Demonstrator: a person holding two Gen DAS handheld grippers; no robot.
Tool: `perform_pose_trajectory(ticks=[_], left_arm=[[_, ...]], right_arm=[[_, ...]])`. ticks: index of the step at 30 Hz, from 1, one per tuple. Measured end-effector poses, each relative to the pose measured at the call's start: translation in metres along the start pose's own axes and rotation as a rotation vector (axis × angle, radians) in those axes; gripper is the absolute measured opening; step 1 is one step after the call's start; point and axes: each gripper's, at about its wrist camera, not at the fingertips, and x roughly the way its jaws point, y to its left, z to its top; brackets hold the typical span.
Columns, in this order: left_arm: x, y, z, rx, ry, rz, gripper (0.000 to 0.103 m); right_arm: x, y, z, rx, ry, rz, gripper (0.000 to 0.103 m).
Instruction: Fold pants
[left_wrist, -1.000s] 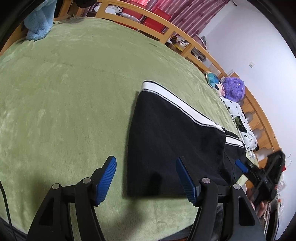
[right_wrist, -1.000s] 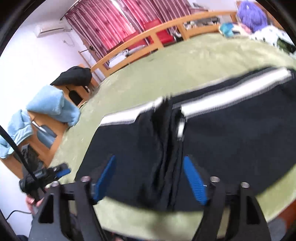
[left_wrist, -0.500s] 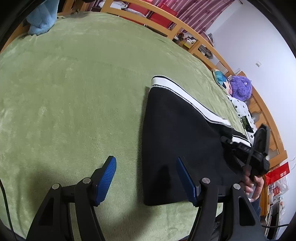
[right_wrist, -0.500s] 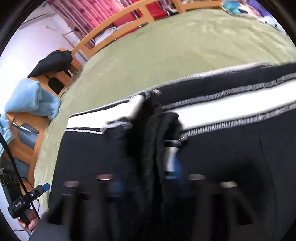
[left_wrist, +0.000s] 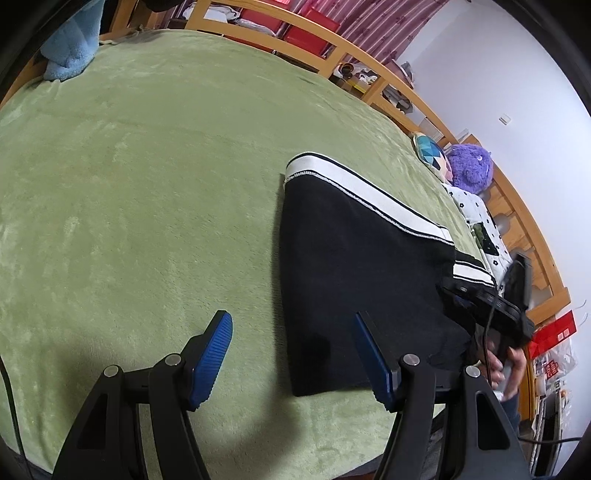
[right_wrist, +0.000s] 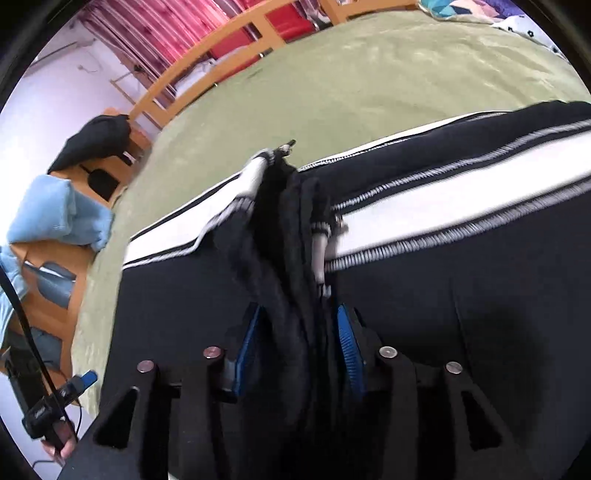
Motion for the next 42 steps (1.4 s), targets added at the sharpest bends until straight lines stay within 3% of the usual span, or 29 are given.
perform_pose_trajectory(ticks=[6,9,11,13,14,16,20,22,23,25,29,32,38,42], left_arm=[[-0.003,-0.008,-0.004,0.021,-0.014,0.005,0.065],[-0.003,-0.014,-0.005,0.024,-0.02,0.004,0.065],[-0.003,-0.015,-0.005,0.023,-0.017,0.001,0.065],[-0.004,-0.019,-0.007,0.027,-0.01,-0.004,0.065],[-0.005,-0.02,-0.008,0.031,-0.009,-0.002,0.065],[-0.008,-0.023,-0.009,0.045,-0.01,0.005,0.065],[-0.012,-0.023,-0.012,0.05,-0.013,0.004,0.065],[-0.009,-0.023,-0.012,0.045,-0.01,-0.002,0.065],[-0.005,-0.023,-0.011,0.043,-0.003,-0.003,0.065],[0.0,-0.022,-0.011,0.039,0.016,-0.001,0.065],[0.002,-0.018,-0.013,0.034,0.018,-0.038,0.065],[0.014,-0.012,-0.013,0.005,0.043,-0.053,0.065],[0.035,-0.003,-0.014,-0.056,0.087,-0.088,0.065],[0.044,-0.008,-0.004,-0.028,0.086,-0.07,0.065]], right_arm=[[-0.051,0.007,-0.045,-0.003,-0.084,0.05,0.052],[-0.057,0.014,-0.074,-0.072,-0.095,0.016,0.052],[-0.045,0.011,-0.087,-0.091,-0.061,-0.026,0.046],[-0.041,0.008,-0.1,-0.088,-0.09,-0.048,0.041],[-0.042,0.013,-0.101,-0.104,-0.103,-0.074,0.032],[-0.045,0.02,-0.102,-0.132,-0.11,-0.111,0.024],[-0.077,0.027,-0.107,-0.159,-0.19,-0.025,0.021],[-0.079,0.018,-0.108,-0.108,-0.177,0.01,0.024],[-0.071,0.013,-0.109,-0.095,-0.139,-0.006,0.03],[-0.052,0.006,-0.111,-0.089,-0.064,-0.035,0.031],[-0.068,0.005,-0.106,-0.092,-0.074,0.009,0.049],[-0.087,0.004,-0.107,-0.089,-0.146,-0.01,0.065],[-0.091,-0.013,-0.11,-0.031,-0.136,-0.043,0.066],[-0.111,-0.028,-0.116,-0.002,-0.206,-0.104,0.065]])
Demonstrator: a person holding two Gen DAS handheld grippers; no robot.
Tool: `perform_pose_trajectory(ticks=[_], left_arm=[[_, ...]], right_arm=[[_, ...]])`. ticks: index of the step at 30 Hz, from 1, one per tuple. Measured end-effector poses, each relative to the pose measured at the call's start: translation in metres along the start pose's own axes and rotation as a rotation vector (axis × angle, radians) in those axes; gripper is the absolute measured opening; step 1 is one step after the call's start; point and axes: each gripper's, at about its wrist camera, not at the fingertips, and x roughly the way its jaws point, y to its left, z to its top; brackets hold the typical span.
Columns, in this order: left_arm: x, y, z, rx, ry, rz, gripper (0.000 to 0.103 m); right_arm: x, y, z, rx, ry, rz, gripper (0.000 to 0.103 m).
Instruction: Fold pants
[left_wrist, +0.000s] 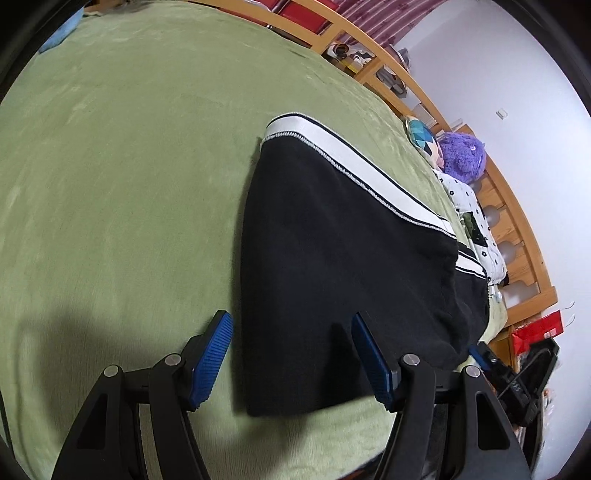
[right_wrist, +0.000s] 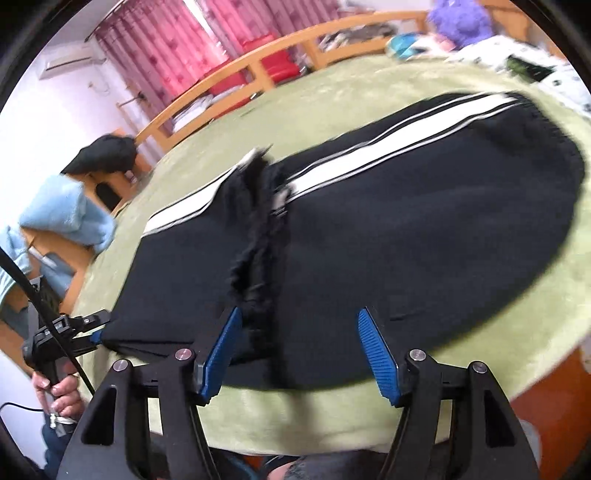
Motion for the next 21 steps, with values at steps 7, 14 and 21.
perform_pose_trajectory(ticks=[7,14,21], left_arm=[[0.02,-0.004,0.029,0.027,-0.005,0.075,0.063],[0.039,-0.006,0.045,0.009,0.022,0.069,0.054],[0.055,-0.001,0.061,-0.047,0.028,0.047,0.044]], right_arm=[[-0.035,-0.082,0.014,0.215,-0.162,-0.194,0.067],[-0.017,-0.168,0.027,0.473,-0.169,-0.2,0.067],[0.005,-0.19,0.045,0.533,-0.24,-0.117,0.061]])
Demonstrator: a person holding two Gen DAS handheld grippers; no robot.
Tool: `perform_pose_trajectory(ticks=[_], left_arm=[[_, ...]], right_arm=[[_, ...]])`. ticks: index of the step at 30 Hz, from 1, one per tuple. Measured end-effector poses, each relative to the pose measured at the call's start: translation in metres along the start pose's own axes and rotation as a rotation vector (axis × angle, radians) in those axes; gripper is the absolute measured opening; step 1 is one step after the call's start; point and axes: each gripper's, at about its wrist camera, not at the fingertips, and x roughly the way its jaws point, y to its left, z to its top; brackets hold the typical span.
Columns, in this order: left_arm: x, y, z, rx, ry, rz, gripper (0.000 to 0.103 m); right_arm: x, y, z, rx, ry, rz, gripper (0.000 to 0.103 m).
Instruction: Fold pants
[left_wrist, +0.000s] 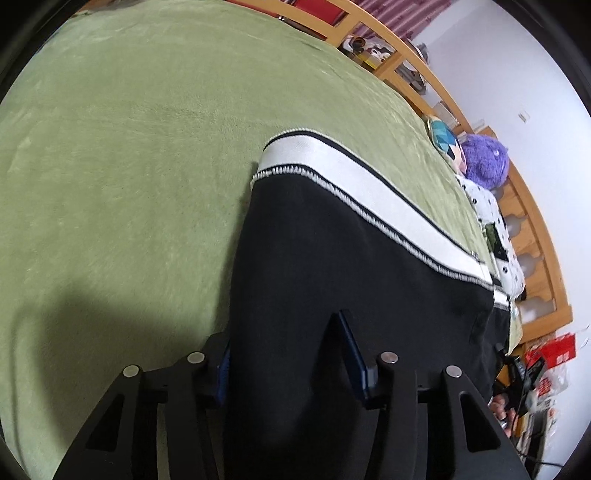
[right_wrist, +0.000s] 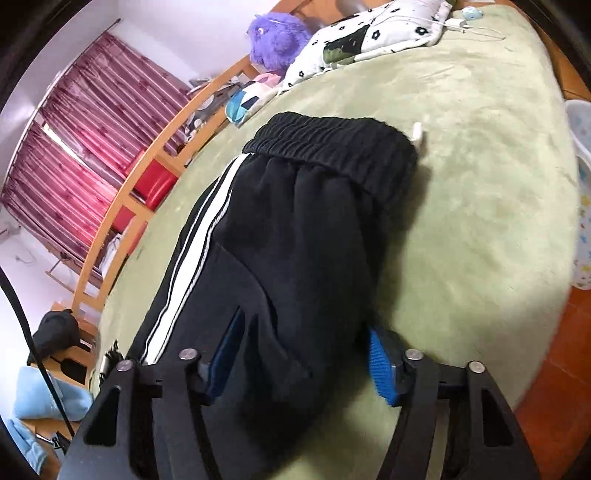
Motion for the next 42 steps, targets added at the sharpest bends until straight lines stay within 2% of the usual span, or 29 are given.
perform_pose_trajectory(ticks=[2,4,6,8,9,12,16,20,24,26,28,31,32,33,34,35,37,38,39,40,42], left_arm=[[0.004,0.001,0.002,-0.016,0.006,-0.011,0.039],[0.005,0.007,0.001,-0.045,0.007,-0.043,0.026],[0.001,0.013,0.001,-0.08,0.0,-0.094,0.012],[-0.005,0.015,0.002,-0.098,-0.013,-0.126,0.01],[-0.012,0.011,0.001,-0.074,-0.034,-0.125,0.01],[-0.032,0.008,0.003,-0.042,-0.074,-0.144,0.009],[-0.06,0.027,0.016,-0.088,-0.089,-0.23,0.009],[-0.095,0.054,0.026,-0.086,-0.133,-0.192,0.009],[-0.151,0.109,0.033,-0.128,-0.209,-0.119,0.009],[-0.182,0.137,0.032,-0.148,-0.254,-0.06,0.01],[-0.203,0.159,0.029,-0.149,-0.254,0.033,0.01],[-0.201,0.171,0.019,-0.138,-0.202,0.079,0.013],[-0.196,0.171,0.017,-0.129,-0.19,0.115,0.015],[-0.19,0.168,0.015,-0.113,-0.172,0.179,0.021],[-0.186,0.167,0.013,-0.1,-0.155,0.228,0.032],[-0.183,0.164,0.012,-0.092,-0.142,0.289,0.037],[-0.187,0.15,0.003,-0.046,-0.162,0.409,0.044],[-0.193,0.144,-0.002,-0.018,-0.177,0.431,0.047],[-0.197,0.136,-0.006,0.006,-0.187,0.443,0.055],[-0.201,0.128,-0.012,0.027,-0.199,0.441,0.058],[-0.207,0.111,-0.022,0.055,-0.212,0.396,0.058]], right_arm=[[0.008,0.001,0.002,-0.007,-0.007,0.025,0.061],[0.013,0.004,0.005,-0.01,-0.014,0.03,0.058],[0.019,0.007,0.007,-0.034,-0.009,0.02,0.028],[0.021,0.009,0.007,-0.03,0.0,0.024,0.02],[0.018,0.014,0.007,-0.036,-0.012,0.016,0.017],[0.004,0.041,0.005,-0.103,-0.048,-0.026,0.015],[-0.021,0.081,0.006,-0.126,-0.086,0.011,0.015],[-0.038,0.135,-0.011,-0.195,-0.075,0.047,0.015],[-0.043,0.174,-0.054,-0.257,-0.015,0.104,0.015],[-0.038,0.19,-0.082,-0.282,0.045,0.146,0.015],[-0.03,0.206,-0.114,-0.313,0.122,0.194,0.015],[-0.02,0.222,-0.159,-0.377,0.205,0.194,0.018],[-0.019,0.222,-0.165,-0.394,0.205,0.18,0.024],[-0.019,0.221,-0.171,-0.411,0.211,0.16,0.033],[-0.019,0.217,-0.172,-0.416,0.226,0.149,0.037],[-0.019,0.21,-0.172,-0.403,0.264,0.154,0.042],[-0.022,0.196,-0.169,-0.353,0.305,0.169,0.043],[-0.027,0.186,-0.165,-0.326,0.314,0.175,0.046],[-0.03,0.176,-0.163,-0.311,0.313,0.174,0.055],[-0.038,0.169,-0.159,-0.298,0.296,0.171,0.059],[-0.054,0.154,-0.152,-0.26,0.218,0.167,0.072]])
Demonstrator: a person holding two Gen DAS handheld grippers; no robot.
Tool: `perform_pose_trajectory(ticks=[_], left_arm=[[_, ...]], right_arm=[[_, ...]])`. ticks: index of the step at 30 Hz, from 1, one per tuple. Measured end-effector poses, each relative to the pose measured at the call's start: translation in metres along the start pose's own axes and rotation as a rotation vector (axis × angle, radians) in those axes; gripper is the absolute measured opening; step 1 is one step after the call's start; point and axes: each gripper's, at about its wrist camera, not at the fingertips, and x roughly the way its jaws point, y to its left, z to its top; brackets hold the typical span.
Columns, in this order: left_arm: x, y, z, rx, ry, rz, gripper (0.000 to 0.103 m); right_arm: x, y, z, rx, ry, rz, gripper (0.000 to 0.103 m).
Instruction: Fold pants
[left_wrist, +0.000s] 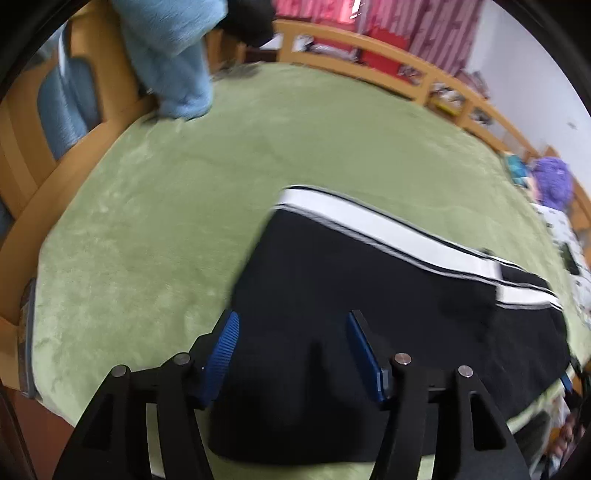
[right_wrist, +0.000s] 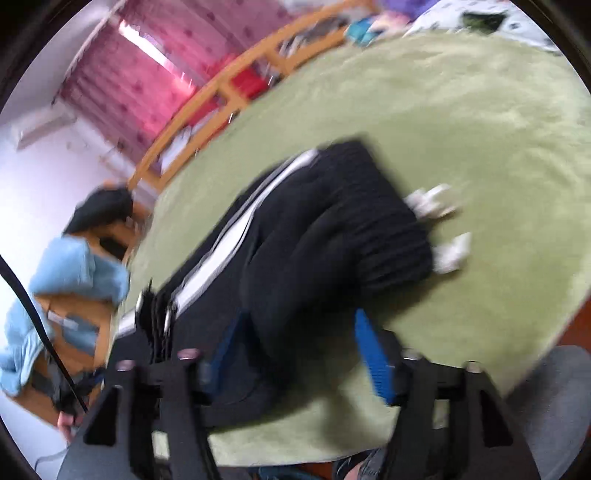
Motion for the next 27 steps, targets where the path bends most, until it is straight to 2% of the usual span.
perform_pose_trajectory(ticks=[3,6,10,11,12,13,15,18,20,22,25,26,27], left_arm=[[-0.011,-0.017,-0.015,0.015,-0.013,-0.067,0.06],[-0.011,-0.038,-0.03,0.001,0.001,-0.148,0.06],[-0.007,-0.053,-0.058,-0.006,0.022,-0.193,0.06],[-0.006,-0.054,-0.062,-0.014,0.032,-0.197,0.06],[-0.004,-0.055,-0.066,-0.029,0.047,-0.209,0.06],[-0.004,-0.057,-0.068,-0.038,0.052,-0.218,0.06],[-0.007,-0.056,-0.07,-0.054,0.051,-0.232,0.06],[-0.017,-0.049,-0.075,-0.055,0.017,-0.21,0.06],[-0.021,-0.041,-0.078,-0.074,-0.003,-0.189,0.06],[-0.019,-0.03,-0.082,-0.101,0.0,-0.18,0.06],[-0.015,-0.014,-0.086,-0.142,0.0,-0.184,0.06],[-0.014,-0.009,-0.087,-0.153,0.0,-0.185,0.06],[-0.012,-0.005,-0.088,-0.164,0.001,-0.19,0.06]], right_arm=[[-0.009,-0.018,0.004,0.086,-0.051,0.071,0.077],[0.013,-0.029,0.006,0.188,-0.003,0.122,0.082],[0.053,-0.047,0.004,0.359,0.053,0.204,0.082],[0.063,-0.05,0.005,0.399,0.058,0.221,0.079],[0.067,-0.051,0.008,0.425,0.037,0.222,0.067],[0.069,-0.048,0.012,0.435,0.019,0.211,0.06],[0.064,-0.038,0.026,0.377,-0.042,0.193,0.049],[0.04,-0.009,0.049,0.1,-0.135,0.189,0.046],[0.033,0.005,0.052,-0.032,-0.162,0.161,0.046],[0.042,0.003,0.05,-0.079,-0.126,0.104,0.052],[0.069,-0.025,0.041,-0.003,0.054,0.012,0.055],[0.071,-0.038,0.037,0.034,0.088,0.02,0.055],[0.063,-0.047,0.03,0.055,0.082,0.06,0.056]])
